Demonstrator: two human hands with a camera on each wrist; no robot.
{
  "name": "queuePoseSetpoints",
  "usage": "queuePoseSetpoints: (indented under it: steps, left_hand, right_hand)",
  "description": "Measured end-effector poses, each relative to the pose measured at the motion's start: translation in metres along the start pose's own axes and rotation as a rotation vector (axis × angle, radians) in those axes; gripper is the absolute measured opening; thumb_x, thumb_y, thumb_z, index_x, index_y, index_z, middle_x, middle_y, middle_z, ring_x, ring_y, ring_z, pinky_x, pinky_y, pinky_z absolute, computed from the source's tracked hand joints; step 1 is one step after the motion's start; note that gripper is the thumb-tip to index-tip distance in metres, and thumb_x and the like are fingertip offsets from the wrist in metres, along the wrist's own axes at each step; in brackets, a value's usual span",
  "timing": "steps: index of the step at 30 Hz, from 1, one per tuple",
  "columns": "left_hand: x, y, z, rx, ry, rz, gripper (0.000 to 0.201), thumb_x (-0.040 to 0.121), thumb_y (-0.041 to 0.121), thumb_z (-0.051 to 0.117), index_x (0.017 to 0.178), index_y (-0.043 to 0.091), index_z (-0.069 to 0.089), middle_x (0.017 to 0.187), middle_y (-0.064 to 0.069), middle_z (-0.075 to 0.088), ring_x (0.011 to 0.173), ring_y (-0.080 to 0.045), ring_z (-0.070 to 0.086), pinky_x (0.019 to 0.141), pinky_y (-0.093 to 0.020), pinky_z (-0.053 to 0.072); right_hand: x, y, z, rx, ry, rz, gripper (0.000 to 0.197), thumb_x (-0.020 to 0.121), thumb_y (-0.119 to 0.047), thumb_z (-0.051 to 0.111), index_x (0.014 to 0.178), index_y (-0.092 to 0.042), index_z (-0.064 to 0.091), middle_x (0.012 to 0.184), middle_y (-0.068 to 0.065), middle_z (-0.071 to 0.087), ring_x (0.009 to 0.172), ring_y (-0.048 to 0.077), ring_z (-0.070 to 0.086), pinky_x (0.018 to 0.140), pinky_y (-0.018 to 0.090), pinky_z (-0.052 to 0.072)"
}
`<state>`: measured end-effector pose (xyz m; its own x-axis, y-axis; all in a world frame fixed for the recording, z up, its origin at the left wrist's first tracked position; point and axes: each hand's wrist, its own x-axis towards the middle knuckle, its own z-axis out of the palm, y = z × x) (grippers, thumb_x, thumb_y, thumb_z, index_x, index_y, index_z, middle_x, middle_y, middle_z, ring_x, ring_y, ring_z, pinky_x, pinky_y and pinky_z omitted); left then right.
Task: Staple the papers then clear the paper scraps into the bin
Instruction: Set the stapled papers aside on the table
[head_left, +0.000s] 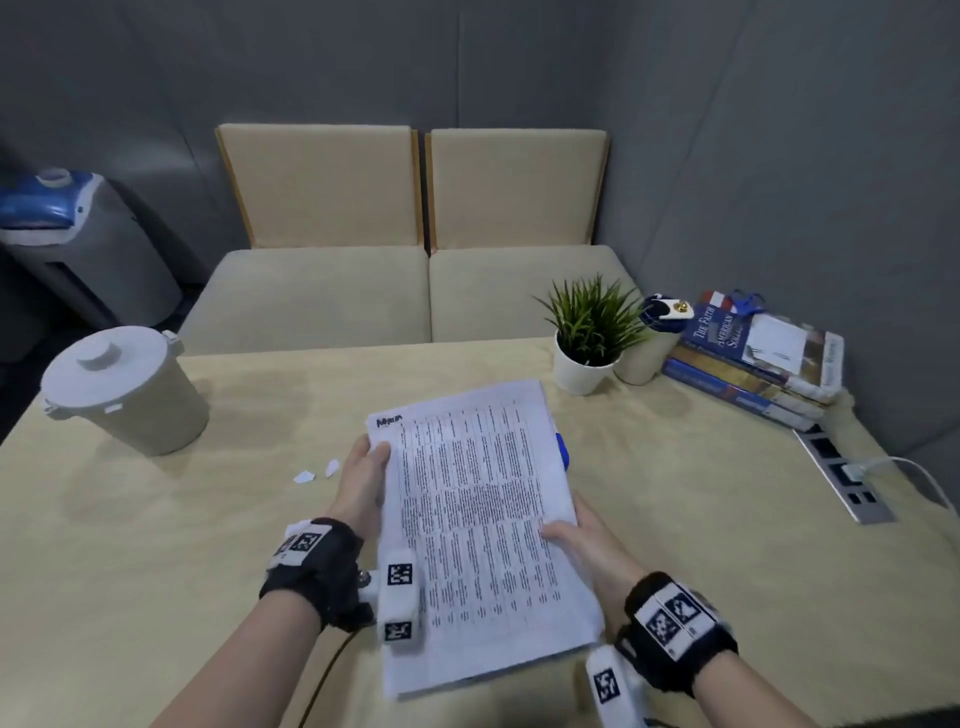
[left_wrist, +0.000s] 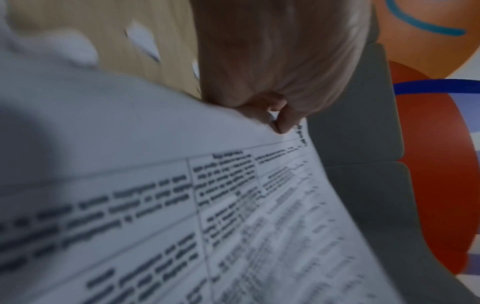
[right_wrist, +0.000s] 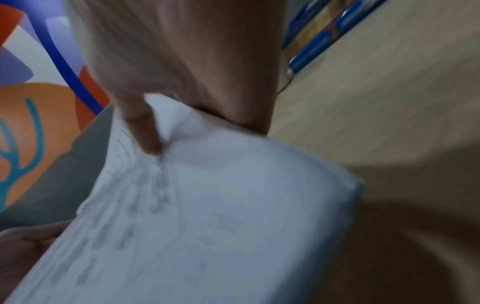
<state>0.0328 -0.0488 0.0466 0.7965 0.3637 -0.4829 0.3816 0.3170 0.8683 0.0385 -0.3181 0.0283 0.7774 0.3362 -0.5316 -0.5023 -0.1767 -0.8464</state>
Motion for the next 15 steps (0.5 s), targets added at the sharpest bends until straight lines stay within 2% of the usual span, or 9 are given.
queuePoseSetpoints:
  steps: [1, 3, 4, 6, 8, 10, 12, 13, 15]
  left_hand:
    - [0.002, -0.002, 0.013, 0.018, 0.005, -0.022, 0.026, 0.100, 0.012, 0.036, 0.124, 0.007, 0.046, 0.106, -0.015, 0.066, 0.081, -0.024, 0.064, 0.072, -0.037, 0.053]
    - [0.005, -0.008, 0.045, 0.061, -0.014, -0.078, 0.027, 0.098, 0.017, 0.039, 0.121, 0.004, 0.045, 0.102, -0.014, 0.065, 0.078, -0.024, 0.061, 0.065, -0.033, 0.051]
    - [0.001, -0.010, 0.064, 0.097, -0.062, -0.105, 0.026, 0.097, 0.020, 0.040, 0.117, 0.003, 0.046, 0.099, -0.014, 0.064, 0.076, -0.023, 0.060, 0.061, -0.030, 0.049]
    - [-0.010, -0.022, 0.102, 0.199, -0.226, -0.136, 0.021, 0.094, 0.021, 0.040, 0.094, 0.002, 0.049, 0.080, -0.009, 0.057, 0.059, -0.017, 0.053, 0.050, -0.024, 0.040]
    - [-0.027, -0.040, 0.137, 0.347, -0.363, -0.165, 0.010, 0.092, 0.014, 0.039, 0.084, 0.012, 0.044, 0.069, -0.003, 0.042, 0.050, -0.012, 0.036, 0.047, -0.022, 0.028]
    - [-0.045, -0.059, 0.168, 0.452, -0.460, -0.211, 0.011, 0.092, 0.010, 0.039, 0.090, 0.020, 0.042, 0.070, -0.002, 0.040, 0.051, -0.011, 0.034, 0.045, -0.023, 0.029]
    - [-0.057, -0.080, 0.193, 0.536, -0.526, -0.265, 0.011, 0.092, 0.011, 0.042, 0.100, 0.018, 0.044, 0.079, -0.003, 0.050, 0.058, -0.014, 0.046, 0.051, -0.026, 0.041]
    - [-0.062, -0.089, 0.202, 0.567, -0.548, -0.297, 0.015, 0.091, 0.013, 0.045, 0.106, 0.014, 0.044, 0.090, -0.007, 0.056, 0.065, -0.017, 0.052, 0.058, -0.030, 0.045]
    - [-0.068, -0.104, 0.214, 0.591, -0.617, -0.335, 0.037, 0.084, 0.016, 0.050, 0.120, 0.009, 0.041, 0.107, -0.014, 0.060, 0.073, -0.024, 0.058, 0.058, -0.033, 0.045]
  right_hand:
    - [-0.008, 0.002, -0.010, -0.013, 0.029, -0.002, 0.047, 0.084, -0.004, 0.054, 0.126, -0.025, 0.051, 0.116, 0.008, 0.069, 0.107, 0.029, 0.066, 0.096, 0.051, 0.050]
    - [-0.018, 0.009, -0.038, -0.013, 0.107, -0.009, 0.045, 0.083, -0.005, 0.055, 0.128, -0.012, 0.052, 0.114, 0.012, 0.070, 0.105, 0.031, 0.068, 0.096, 0.053, 0.050]
    - [-0.024, 0.011, -0.055, -0.001, 0.150, 0.003, 0.041, 0.084, -0.005, 0.055, 0.126, -0.009, 0.054, 0.113, 0.013, 0.070, 0.103, 0.031, 0.068, 0.095, 0.053, 0.050]
    - [-0.033, 0.016, -0.093, 0.021, 0.271, 0.040, 0.035, 0.087, -0.001, 0.052, 0.122, -0.006, 0.057, 0.109, 0.016, 0.072, 0.100, 0.034, 0.069, 0.093, 0.052, 0.051]
    - [-0.039, 0.023, -0.132, 0.014, 0.411, 0.076, 0.034, 0.087, -0.001, 0.051, 0.120, 0.000, 0.057, 0.108, 0.020, 0.071, 0.097, 0.036, 0.069, 0.092, 0.051, 0.051]
    - [-0.040, 0.031, -0.168, -0.026, 0.543, 0.123, 0.033, 0.085, -0.001, 0.052, 0.117, 0.006, 0.056, 0.112, 0.026, 0.066, 0.101, 0.038, 0.064, 0.098, 0.052, 0.047]
    - [-0.041, 0.034, -0.193, -0.090, 0.619, 0.189, 0.031, 0.081, 0.000, 0.053, 0.111, 0.010, 0.056, 0.114, 0.027, 0.062, 0.104, 0.038, 0.059, 0.099, 0.049, 0.044]
    - [-0.043, 0.033, -0.200, -0.143, 0.642, 0.209, 0.027, 0.081, 0.002, 0.052, 0.106, 0.010, 0.057, 0.110, 0.026, 0.062, 0.101, 0.036, 0.058, 0.094, 0.044, 0.045]
    - [-0.041, 0.030, -0.214, -0.260, 0.678, 0.206, 0.016, 0.081, 0.008, 0.051, 0.095, 0.005, 0.056, 0.102, 0.023, 0.060, 0.091, 0.031, 0.054, 0.082, 0.036, 0.042]
